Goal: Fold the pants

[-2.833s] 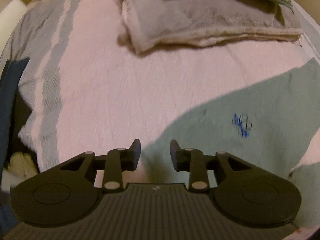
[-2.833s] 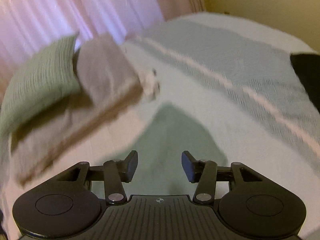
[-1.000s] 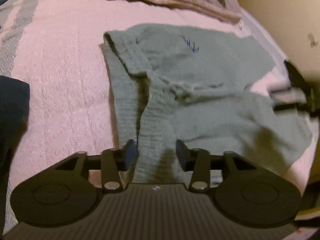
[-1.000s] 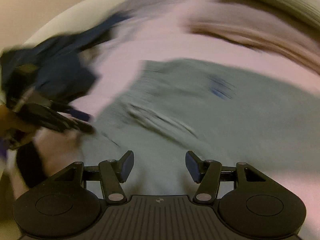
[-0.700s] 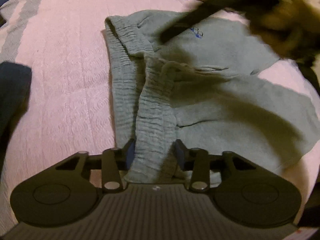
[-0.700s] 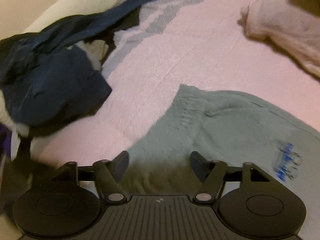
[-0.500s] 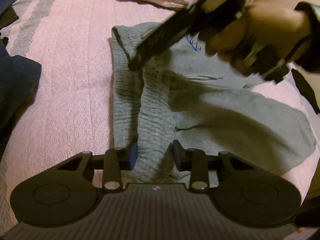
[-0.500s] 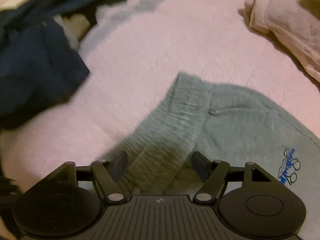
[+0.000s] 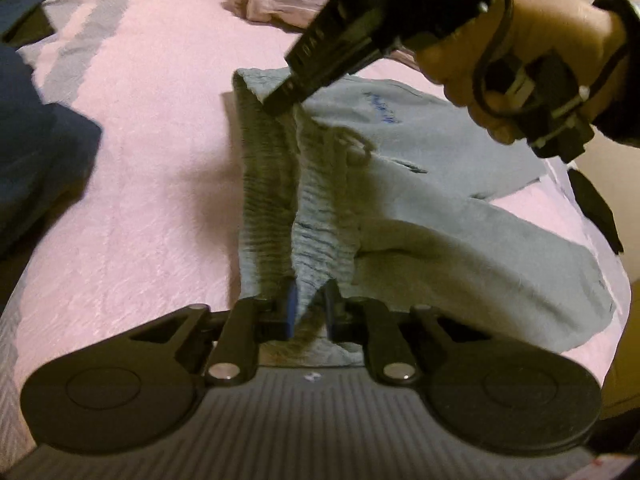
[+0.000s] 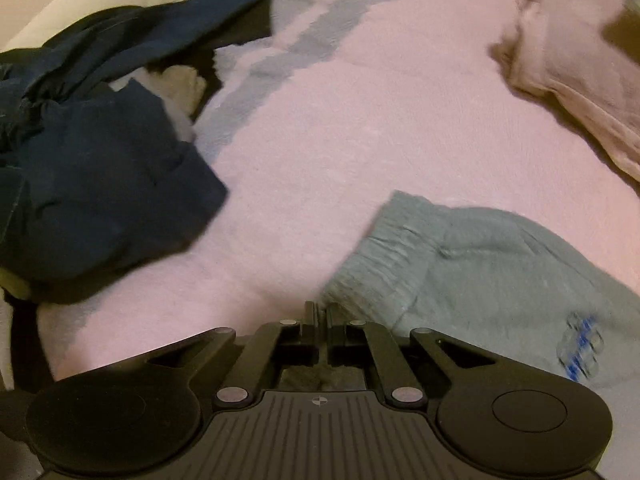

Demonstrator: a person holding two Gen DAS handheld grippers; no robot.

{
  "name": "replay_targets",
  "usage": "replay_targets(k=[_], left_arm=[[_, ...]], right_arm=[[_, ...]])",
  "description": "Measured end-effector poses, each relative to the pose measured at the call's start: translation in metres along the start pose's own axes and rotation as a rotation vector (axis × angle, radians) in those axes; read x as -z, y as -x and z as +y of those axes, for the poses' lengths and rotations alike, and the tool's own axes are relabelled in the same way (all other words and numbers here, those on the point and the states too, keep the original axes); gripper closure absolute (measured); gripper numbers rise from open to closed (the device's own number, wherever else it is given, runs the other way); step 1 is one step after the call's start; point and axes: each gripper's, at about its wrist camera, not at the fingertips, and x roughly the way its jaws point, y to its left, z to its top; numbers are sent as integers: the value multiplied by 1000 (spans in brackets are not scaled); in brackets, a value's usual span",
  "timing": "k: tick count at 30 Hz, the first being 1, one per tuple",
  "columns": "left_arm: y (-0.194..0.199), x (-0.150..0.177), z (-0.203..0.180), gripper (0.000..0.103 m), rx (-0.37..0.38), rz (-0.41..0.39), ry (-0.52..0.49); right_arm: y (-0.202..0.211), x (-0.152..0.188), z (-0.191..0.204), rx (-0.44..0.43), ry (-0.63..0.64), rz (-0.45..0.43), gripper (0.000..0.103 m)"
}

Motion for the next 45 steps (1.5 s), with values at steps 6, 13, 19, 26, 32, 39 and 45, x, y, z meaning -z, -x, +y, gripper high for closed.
replay_targets(k=[6, 13, 19, 26, 32, 39, 45], left_arm=[[-24, 11, 25, 93, -6, 16, 107], [-43, 7, 34, 84, -6, 59, 146], [-27, 3, 25, 79, -67, 77, 125], [4, -8, -11, 82, -134, 97, 34], [5, -21, -77, 80, -108, 110, -67], [-41, -33, -206, 72, -20, 140, -202], [-88, -25, -329, 62, -23, 157, -268]], right_arm=[[-47, 8, -2, 31, 16, 44, 103], [-13, 35, -24, -68, 0, -59, 58], [71, 137, -77, -41, -220, -165, 54], [167, 318, -147, 201, -538, -162, 54], [252, 452, -213, 430, -818, -160, 53], [333, 571, -306, 566, -987, -200, 51], [346, 635, -395, 531, -1002, -195, 51]])
